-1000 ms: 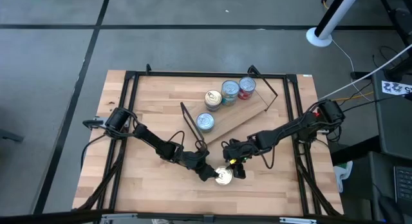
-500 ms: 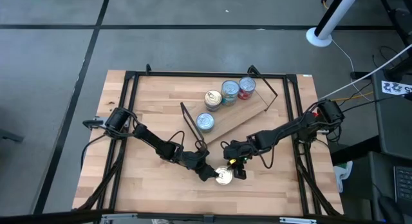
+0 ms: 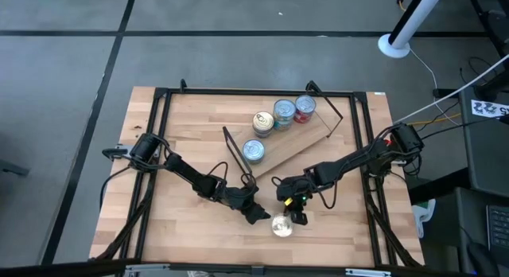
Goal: Stack canned seafood by type on shelf
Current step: Stack the blue tuna can on top of the blue tuna can on the shelf
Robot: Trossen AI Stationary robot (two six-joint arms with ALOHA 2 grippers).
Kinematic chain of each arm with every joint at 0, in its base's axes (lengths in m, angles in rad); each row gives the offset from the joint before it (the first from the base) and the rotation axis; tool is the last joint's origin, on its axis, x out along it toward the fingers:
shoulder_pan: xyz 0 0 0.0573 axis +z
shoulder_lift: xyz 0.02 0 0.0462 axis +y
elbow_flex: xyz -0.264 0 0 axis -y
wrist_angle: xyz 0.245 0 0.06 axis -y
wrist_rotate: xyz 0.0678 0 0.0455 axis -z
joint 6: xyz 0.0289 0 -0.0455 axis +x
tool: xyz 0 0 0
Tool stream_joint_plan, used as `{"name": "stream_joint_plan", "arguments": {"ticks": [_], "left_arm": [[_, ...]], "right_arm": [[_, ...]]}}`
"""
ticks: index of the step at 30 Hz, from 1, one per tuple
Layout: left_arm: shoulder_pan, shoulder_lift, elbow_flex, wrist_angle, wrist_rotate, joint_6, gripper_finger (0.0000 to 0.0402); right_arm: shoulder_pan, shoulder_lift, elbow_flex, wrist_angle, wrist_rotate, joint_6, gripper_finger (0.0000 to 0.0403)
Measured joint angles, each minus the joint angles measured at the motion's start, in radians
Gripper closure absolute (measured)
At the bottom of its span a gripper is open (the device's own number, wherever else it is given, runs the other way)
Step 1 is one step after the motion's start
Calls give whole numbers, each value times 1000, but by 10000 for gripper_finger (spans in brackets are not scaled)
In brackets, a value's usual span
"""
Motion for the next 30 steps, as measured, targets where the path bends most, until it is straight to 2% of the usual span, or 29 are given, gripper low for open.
{"name": "stream_joint_plan", "arguments": {"ticks": [3,23,30], "left_arm": [[0,0,0,0,0,0,121],[-19,0,0,55,0,-119,121],[-26,0,0,53,1,-151,121]], "right_arm": [[0,0,0,-1,0,-1,396],[0,6,-6,106,22,-2,402],[0,8,-6,162,63,-3,403]]}}
